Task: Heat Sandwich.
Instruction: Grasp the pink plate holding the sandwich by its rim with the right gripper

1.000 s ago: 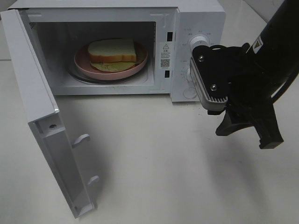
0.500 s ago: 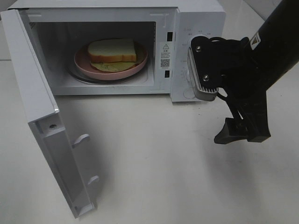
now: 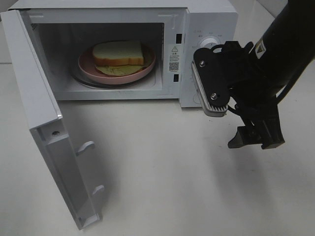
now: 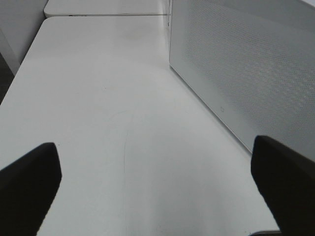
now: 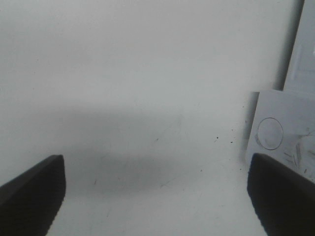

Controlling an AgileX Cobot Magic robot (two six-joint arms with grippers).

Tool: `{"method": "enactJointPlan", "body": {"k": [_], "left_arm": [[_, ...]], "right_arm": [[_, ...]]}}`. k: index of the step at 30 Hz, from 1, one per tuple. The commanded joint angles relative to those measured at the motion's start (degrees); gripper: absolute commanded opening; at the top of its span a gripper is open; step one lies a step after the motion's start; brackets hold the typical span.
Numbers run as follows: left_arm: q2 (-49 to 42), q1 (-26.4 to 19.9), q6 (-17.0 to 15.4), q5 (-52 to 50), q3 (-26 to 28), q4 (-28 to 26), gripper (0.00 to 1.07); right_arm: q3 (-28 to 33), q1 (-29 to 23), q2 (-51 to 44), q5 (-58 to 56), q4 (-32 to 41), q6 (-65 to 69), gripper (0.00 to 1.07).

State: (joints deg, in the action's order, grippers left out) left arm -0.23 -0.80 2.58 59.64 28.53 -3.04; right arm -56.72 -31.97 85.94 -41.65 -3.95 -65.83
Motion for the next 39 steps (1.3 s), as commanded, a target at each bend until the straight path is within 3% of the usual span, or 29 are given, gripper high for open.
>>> {"method": "enactJointPlan", "body": {"k": [1,18,39], "left_arm": [[-1.5,-0.2,-0.4,-0.7,-0.2,-0.4,1.03],[-1.5,-0.2,-0.4,-0.7,-0.2,-0.4,1.03],[-1.5,-0.2,-0.4,-0.7,-0.2,-0.4,1.03]], "right_arm": [[-2.2,-0.5,2.3,0.7,-0.6,0.3,0.94],[-19.2,-6.9,16.0,2.5,-2.1,0.3,0.91],[-33.9,-6.9,29.6,3.5,-1.8,1.7,0.88]]}}
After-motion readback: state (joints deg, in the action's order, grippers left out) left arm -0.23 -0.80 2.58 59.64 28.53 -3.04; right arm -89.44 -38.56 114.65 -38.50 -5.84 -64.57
